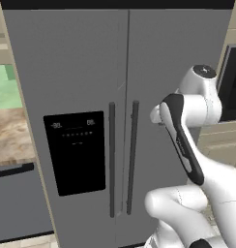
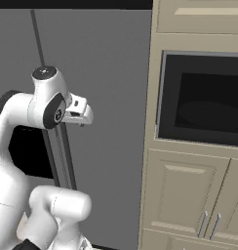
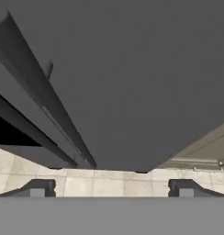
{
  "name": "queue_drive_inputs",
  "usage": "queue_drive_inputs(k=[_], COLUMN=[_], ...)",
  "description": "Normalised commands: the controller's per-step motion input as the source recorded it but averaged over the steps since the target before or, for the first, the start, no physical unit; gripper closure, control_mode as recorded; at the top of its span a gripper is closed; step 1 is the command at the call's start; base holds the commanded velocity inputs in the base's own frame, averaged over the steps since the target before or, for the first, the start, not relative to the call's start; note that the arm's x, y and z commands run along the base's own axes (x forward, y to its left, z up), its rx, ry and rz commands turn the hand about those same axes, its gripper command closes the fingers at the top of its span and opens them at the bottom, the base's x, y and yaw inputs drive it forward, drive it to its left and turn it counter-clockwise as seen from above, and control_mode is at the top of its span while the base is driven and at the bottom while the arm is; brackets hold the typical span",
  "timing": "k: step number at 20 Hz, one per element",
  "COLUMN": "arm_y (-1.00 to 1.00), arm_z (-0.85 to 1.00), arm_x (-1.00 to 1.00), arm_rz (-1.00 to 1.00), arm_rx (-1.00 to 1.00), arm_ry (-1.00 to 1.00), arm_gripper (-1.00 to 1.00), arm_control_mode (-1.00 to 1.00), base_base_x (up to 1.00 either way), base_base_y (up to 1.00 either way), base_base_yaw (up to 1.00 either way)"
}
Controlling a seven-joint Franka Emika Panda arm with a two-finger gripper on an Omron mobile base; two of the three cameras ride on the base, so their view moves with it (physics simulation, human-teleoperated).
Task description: Retrieve the banana and orange from the fridge and place them into the bowl on the dining table.
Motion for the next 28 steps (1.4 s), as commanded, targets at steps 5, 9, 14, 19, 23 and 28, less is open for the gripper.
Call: queue_drive_inputs(k=[5,9,14,19,23,28], arm_y=[0.00,0.00,-0.10,-0.04,0.00,0.00], arm_z=[-0.27,-0.31,-0.22,-0.04,0.00,0.00], arm_x=[-0.47,-0.29,-0.18,-0.03,0.00,0.00], arm_rz=[0.00,0.00,0.00,0.00,0.00,0.00], arm_rx=[0.00,0.00,0.01,0.01,0.00,0.00], arm_ry=[-0.25,-0.17,-0.15,-0.05,0.00,0.00], arm_gripper=[-1.00,-1.00,-1.00,-1.00,-1.00,-1.00], arm_control_mode=[-1.00,-1.00,-1.00,-1.00,1.00,1.00], base_base_x=[0.00,0.00,0.00,0.00,0.00,-0.34], base_base_y=[0.00,0.00,0.00,0.00,0.00,0.00], base_base_yaw=[0.00,0.00,0.00,0.00,0.00,0.00])
